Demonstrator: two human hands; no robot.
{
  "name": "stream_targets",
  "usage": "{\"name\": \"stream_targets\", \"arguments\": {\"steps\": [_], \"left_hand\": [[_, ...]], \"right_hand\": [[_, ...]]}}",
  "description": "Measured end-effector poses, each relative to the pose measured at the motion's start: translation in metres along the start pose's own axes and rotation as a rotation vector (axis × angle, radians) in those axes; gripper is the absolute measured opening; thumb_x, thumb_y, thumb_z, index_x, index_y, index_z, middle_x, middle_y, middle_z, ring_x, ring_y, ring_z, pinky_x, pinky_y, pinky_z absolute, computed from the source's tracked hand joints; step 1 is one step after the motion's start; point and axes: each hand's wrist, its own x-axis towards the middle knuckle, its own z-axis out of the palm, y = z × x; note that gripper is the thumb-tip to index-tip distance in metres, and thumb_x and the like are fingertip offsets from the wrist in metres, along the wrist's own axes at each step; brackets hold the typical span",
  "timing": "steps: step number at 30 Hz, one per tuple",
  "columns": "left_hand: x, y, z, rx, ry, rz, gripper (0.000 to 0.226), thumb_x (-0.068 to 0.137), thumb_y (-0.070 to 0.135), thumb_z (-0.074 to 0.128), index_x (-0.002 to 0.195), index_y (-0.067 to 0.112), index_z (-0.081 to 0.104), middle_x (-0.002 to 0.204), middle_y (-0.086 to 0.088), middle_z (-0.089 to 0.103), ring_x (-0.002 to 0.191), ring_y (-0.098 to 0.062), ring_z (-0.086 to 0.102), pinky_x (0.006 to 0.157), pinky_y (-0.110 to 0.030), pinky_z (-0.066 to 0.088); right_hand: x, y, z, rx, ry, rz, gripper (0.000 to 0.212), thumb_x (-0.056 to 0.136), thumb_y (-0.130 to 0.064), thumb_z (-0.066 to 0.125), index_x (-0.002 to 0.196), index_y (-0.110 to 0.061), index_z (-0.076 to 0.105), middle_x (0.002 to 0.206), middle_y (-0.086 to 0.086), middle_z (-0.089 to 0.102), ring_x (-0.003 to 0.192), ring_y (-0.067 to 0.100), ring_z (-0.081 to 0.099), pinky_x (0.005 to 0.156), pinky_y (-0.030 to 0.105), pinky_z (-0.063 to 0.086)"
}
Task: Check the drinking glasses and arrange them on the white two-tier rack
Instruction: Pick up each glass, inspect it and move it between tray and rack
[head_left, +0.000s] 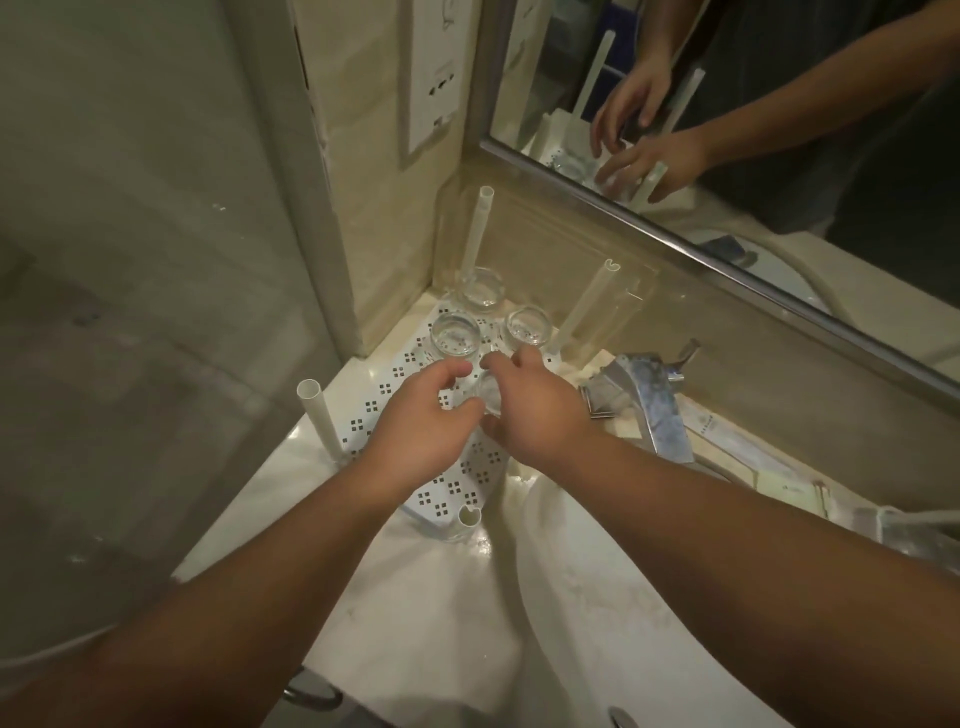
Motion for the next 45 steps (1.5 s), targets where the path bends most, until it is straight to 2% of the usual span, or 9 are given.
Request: {"name": "stream_targets", "arguments": {"steps": [7,17,22,27,31,35,40,43,45], "left_hand": [[-0.003,0.001,0.001,-0.231,-0.052,-0.158,0.038,0.09,0.025,0.062,0.127,0.029,0.061,0.115,0.005,0.063,0.085,-0.012,0.071,0.079,-0.037,0.058],[-0.023,0.019,-0.015,-0.977,-0.119,-0.499,0.019,0.094,0.013,0.062,0.109,0.002,0.057,0.109,-0.02,0.056,0.07,-0.033,0.071,0.067,-0.043,0.061],[-0.036,0.044,-0.021,-1.274,-0.314,-0.635,0.05,0.098,0.028,0.059,0.135,-0.002,0.042,0.128,-0.027,0.054,0.094,-0.042,0.07,0.068,-0.052,0.061],[-0.052,0.07,-0.025,-1.27,-0.467,-0.636,0.079,0.087,0.062,0.064,0.128,-0.005,0.053,0.107,-0.025,0.067,0.088,-0.042,0.071,0.069,-0.054,0.059],[-0.064,0.077,-0.024,-1.25,-0.508,-0.613,0.094,0.076,0.081,0.056,0.125,0.001,0.06,0.113,-0.025,0.069,0.095,-0.042,0.071,0.072,-0.058,0.058],[-0.07,0.079,-0.018,-1.154,-0.539,-0.607,0.081,0.078,0.077,0.063,0.114,0.005,0.07,0.122,-0.018,0.068,0.096,-0.038,0.072,0.078,-0.057,0.057],[-0.083,0.083,-0.014,-1.093,-0.595,-0.593,0.07,0.08,0.071,0.064,0.082,0.003,0.079,0.092,-0.014,0.074,0.08,-0.034,0.073,0.072,-0.05,0.06],[-0.089,0.084,-0.012,-1.078,-0.57,-0.61,0.071,0.08,0.072,0.061,0.079,0.004,0.078,0.083,-0.011,0.073,0.074,-0.029,0.071,0.064,-0.044,0.06],[-0.09,0.084,-0.011,-1.055,-0.526,-0.6,0.07,0.079,0.075,0.06,0.092,0.008,0.075,0.09,-0.008,0.071,0.087,-0.024,0.067,0.078,-0.042,0.058]], "right_hand": [[-0.007,0.003,-0.002,0.106,0.023,0.014,0.062,0.08,-0.029,0.075,0.133,-0.029,0.043,0.129,0.0,0.047,0.092,0.025,0.062,0.067,0.031,0.044],[-0.041,-0.013,-0.052,0.168,0.256,-0.045,0.058,0.076,-0.032,0.077,0.126,-0.031,0.048,0.126,-0.005,0.052,0.093,0.022,0.062,0.075,0.038,0.053],[-0.065,-0.033,-0.084,0.134,0.411,-0.151,0.056,0.077,-0.03,0.077,0.126,-0.032,0.05,0.12,-0.01,0.053,0.081,0.017,0.061,0.063,0.033,0.051],[-0.09,-0.049,-0.102,0.096,0.482,-0.208,0.056,0.078,-0.032,0.075,0.127,-0.033,0.05,0.12,-0.009,0.051,0.08,0.02,0.061,0.059,0.034,0.052],[-0.111,-0.054,-0.109,-0.024,0.467,-0.24,0.057,0.078,-0.032,0.074,0.13,-0.031,0.051,0.122,-0.006,0.05,0.079,0.022,0.06,0.056,0.033,0.048],[-0.129,-0.055,-0.112,-0.043,0.456,-0.246,0.053,0.08,-0.033,0.072,0.129,-0.032,0.053,0.123,-0.005,0.05,0.078,0.023,0.059,0.056,0.03,0.042],[-0.148,-0.051,-0.114,0.034,0.403,-0.182,0.068,0.069,-0.051,0.078,0.127,-0.052,0.043,0.147,-0.014,0.034,0.08,0.022,0.063,0.071,0.033,0.049],[-0.159,-0.05,-0.114,0.091,0.394,-0.164,0.078,0.063,-0.061,0.078,0.129,-0.056,0.036,0.162,-0.014,0.011,0.083,0.02,0.064,0.076,0.036,0.052],[-0.165,-0.047,-0.114,0.133,0.399,-0.159,0.084,0.062,-0.066,0.077,0.132,-0.059,0.032,0.164,-0.014,-0.003,0.085,0.019,0.066,0.075,0.037,0.055]]}}
